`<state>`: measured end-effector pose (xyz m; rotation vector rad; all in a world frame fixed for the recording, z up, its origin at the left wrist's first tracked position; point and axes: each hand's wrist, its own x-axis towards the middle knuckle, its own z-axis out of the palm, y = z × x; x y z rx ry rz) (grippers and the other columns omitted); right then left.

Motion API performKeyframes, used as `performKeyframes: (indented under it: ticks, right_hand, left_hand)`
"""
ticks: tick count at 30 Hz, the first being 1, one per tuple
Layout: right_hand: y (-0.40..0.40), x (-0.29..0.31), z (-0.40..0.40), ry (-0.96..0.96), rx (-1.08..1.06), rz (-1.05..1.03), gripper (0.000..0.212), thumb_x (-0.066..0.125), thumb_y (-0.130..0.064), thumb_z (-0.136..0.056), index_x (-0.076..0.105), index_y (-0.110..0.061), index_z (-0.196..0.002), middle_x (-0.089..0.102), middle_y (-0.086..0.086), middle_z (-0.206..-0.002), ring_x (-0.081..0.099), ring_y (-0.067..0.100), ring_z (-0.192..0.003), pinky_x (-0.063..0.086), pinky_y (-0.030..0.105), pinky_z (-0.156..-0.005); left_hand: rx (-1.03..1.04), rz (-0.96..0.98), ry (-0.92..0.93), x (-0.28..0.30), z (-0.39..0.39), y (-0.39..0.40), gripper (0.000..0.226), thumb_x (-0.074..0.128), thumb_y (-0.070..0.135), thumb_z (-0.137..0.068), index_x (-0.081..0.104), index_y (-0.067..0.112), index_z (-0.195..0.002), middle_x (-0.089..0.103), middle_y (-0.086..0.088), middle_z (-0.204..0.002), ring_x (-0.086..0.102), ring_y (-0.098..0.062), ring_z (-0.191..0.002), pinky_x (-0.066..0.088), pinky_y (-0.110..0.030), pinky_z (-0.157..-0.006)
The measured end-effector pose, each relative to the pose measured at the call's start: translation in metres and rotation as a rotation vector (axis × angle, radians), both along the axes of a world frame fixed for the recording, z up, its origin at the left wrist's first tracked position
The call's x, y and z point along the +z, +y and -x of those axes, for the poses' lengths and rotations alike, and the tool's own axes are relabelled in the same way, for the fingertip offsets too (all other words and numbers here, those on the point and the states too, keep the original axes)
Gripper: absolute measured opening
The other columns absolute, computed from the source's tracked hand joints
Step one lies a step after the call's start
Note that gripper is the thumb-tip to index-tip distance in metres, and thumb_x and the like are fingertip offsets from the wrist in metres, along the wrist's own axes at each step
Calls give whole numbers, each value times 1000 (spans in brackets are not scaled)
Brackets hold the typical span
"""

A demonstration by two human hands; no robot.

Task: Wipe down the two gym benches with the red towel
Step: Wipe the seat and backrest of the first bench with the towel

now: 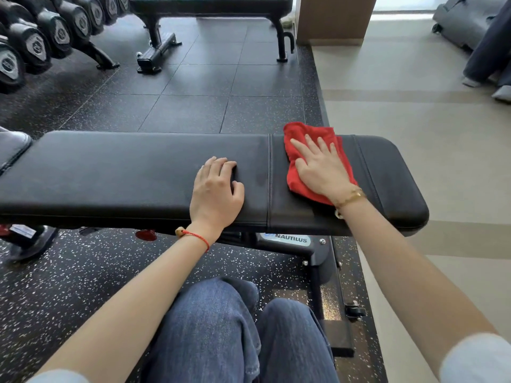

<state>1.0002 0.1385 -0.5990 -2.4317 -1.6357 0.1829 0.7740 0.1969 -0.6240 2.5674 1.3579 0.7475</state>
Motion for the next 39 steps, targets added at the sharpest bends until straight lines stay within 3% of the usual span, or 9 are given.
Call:
performKeyframes:
  ticks: [4, 9, 12, 17, 20, 24, 29, 33, 39]
  right_hand:
    - [5, 2, 20, 40, 111, -6, 56, 31, -29, -100, 17, -34, -154, 7, 3, -164, 4, 27, -151, -2, 44, -122]
    - [-57, -6, 30, 5, 247, -114, 57, 35, -28, -96, 26, -35, -152, 19, -1, -162, 13, 24, -150, 1, 39, -123]
    - [-68, -8, -2, -1, 147, -95, 57, 31, -30, -94, 27, -35, -151, 21, -1, -161, 15, 24, -149, 2, 40, -122]
    - [-14, 3, -32, -6, -106, -2, 55, 30, -27, -100, 20, -28, -154, 11, 8, -163, 9, 31, -150, 1, 45, -122]
    - [-3, 2, 3, -17, 30, -19, 55, 31, -27, -100, 20, -27, -154, 12, 9, -163, 11, 31, -149, 2, 46, -122]
    - [-46, -2, 33, -4, 178, -71, 57, 36, -26, -97, 24, -32, -152, 17, 3, -162, 12, 26, -150, 2, 42, -123]
    - [-102, -8, -5, -56, -23, -85, 59, 27, -32, -92, 27, -34, -151, 23, 2, -161, 17, 26, -149, 5, 42, -123]
    - [-82, 0, -57, 0, -219, 2, 55, 29, -28, -99, 20, -34, -153, 12, 3, -163, 10, 27, -150, 0, 44, -122]
    - [-95, -3, -52, 10, -232, -20, 56, 30, -28, -99, 19, -33, -153, 13, 6, -163, 11, 30, -150, -1, 45, -121]
  left_hand:
    - [-8, -1, 6, 1, 2, 0, 42, 52, 19, -90, 57, 9, -130, 55, -9, -138, 44, -27, -133, 31, -43, -116]
    - [-70, -56, 25, 0, 4, -3, 38, 51, 18, -89, 61, 14, -126, 57, -6, -137, 49, -26, -130, 35, -47, -112]
    - [-77, -82, 43, -1, 4, -4, 37, 49, 21, -91, 61, 15, -125, 60, -3, -134, 49, -25, -130, 35, -47, -112]
    - [-56, -80, 38, -3, 2, -3, 36, 50, 21, -92, 62, 15, -125, 61, -2, -132, 50, -23, -130, 35, -45, -113]
    - [-52, -82, 23, -2, 3, -2, 35, 50, 22, -90, 63, 17, -123, 62, 0, -131, 50, -21, -129, 35, -43, -112]
    - [-63, -93, 8, -2, 5, -1, 37, 48, 22, -88, 64, 17, -121, 63, 0, -130, 51, -22, -127, 35, -42, -110]
    - [-75, -106, 20, -4, 5, -2, 37, 48, 21, -89, 63, 16, -122, 62, -1, -130, 51, -23, -127, 35, -43, -109]
    - [-73, -111, 25, -4, 4, -2, 39, 45, 24, -89, 63, 16, -123, 62, -1, -130, 51, -23, -128, 35, -44, -110]
    - [-82, -119, 3, -5, 6, -1, 37, 46, 22, -88, 63, 17, -121, 63, 0, -128, 52, -23, -126, 35, -42, -109]
